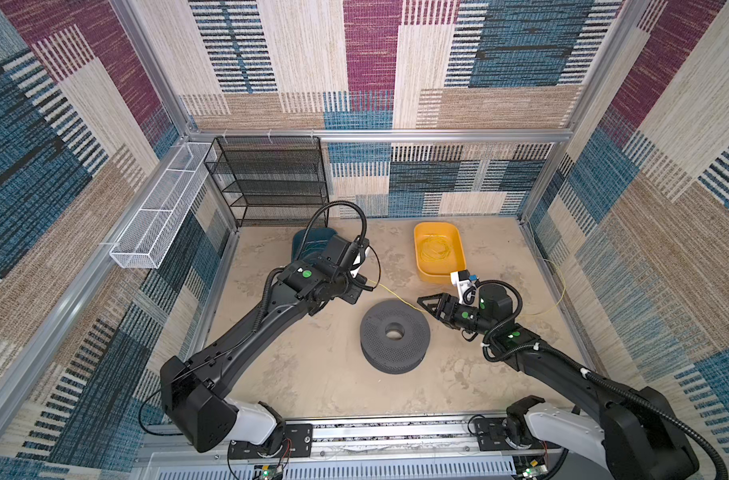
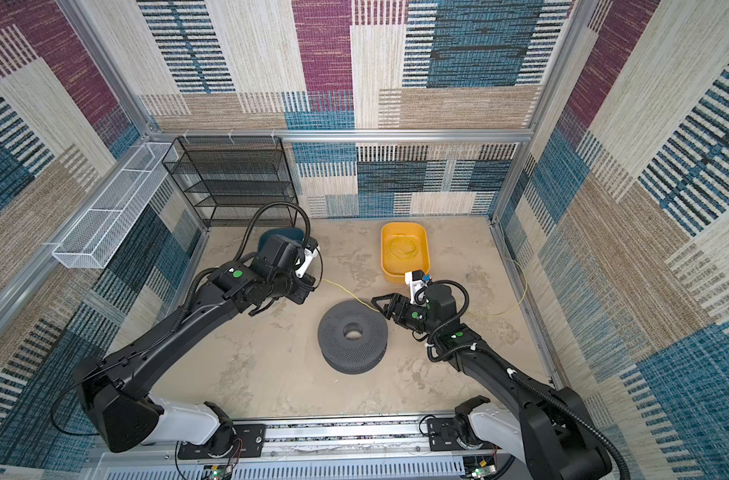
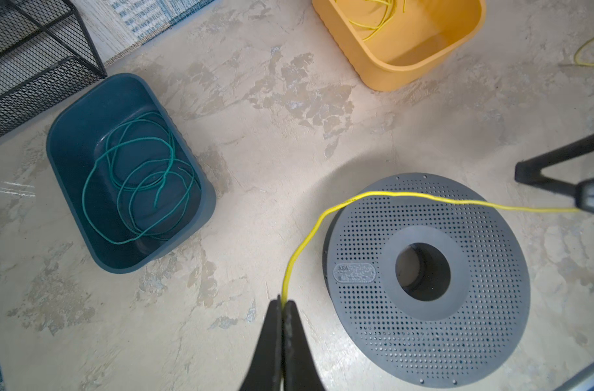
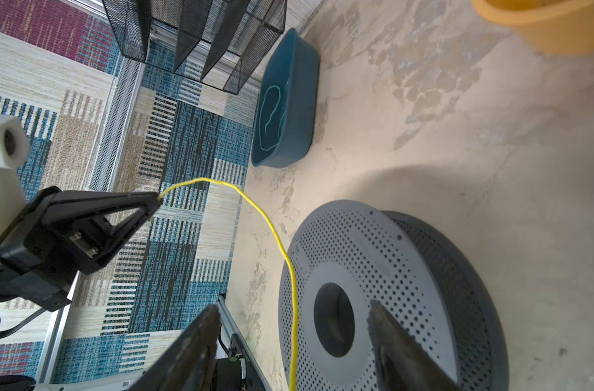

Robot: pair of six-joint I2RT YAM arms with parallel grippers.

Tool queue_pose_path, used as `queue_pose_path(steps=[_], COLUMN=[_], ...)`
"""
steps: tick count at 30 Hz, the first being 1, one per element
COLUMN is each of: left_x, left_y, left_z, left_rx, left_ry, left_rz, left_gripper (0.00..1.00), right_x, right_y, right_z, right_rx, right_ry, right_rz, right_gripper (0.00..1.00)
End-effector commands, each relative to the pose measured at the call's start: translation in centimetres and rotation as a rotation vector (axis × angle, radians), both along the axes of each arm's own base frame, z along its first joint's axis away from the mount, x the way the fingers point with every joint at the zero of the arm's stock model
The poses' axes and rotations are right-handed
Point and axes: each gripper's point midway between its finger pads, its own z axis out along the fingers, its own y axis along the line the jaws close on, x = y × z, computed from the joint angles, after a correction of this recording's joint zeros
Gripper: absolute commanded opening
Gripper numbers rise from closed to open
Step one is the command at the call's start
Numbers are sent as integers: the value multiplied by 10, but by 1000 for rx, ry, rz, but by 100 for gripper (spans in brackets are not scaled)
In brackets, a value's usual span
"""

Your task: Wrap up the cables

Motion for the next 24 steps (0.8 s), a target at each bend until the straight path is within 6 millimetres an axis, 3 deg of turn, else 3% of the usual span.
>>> queue_pose_path(steps=[1,7,10,12,13,16,17,19,20,24], left_x=[11,12,10,8,7,1,0,-3,-4,-6], left_y=[-4,-13,-14,-12,-10,-9,-11,-14,-16,-20], left_z=[16,18,19,20,21,22,24,24,25,26], left_rx=[-75,-133,-145,-145,-147,-169,-190,-226,-244,-297], left_ry=[-49,-48,-46,-50,-54,-54,-54,-53,-56,-61], left_rz=[65,65,63,63,64,58,53,50,48,46], left_gripper=[0,0,0,0,0,0,0,0,0,0], right_x=[1,3,8,12,14,20,22,24,25,23], right_y=[6,20,20,17,15,12,13,17,21,45], right_z=[20,23,21,22,25,36,39,43,44,52], right_rx=[52,94,120,109,97,95,103,117,128,175], right_ry=[-60,-31,-14,-18,-27,-54,-60,-58,-51,-45], right_rz=[14,7,-33,-60,-68,-101,-105,-90,-79,-15], right_gripper=[74,71,22,7,6,9,16,46,54,65])
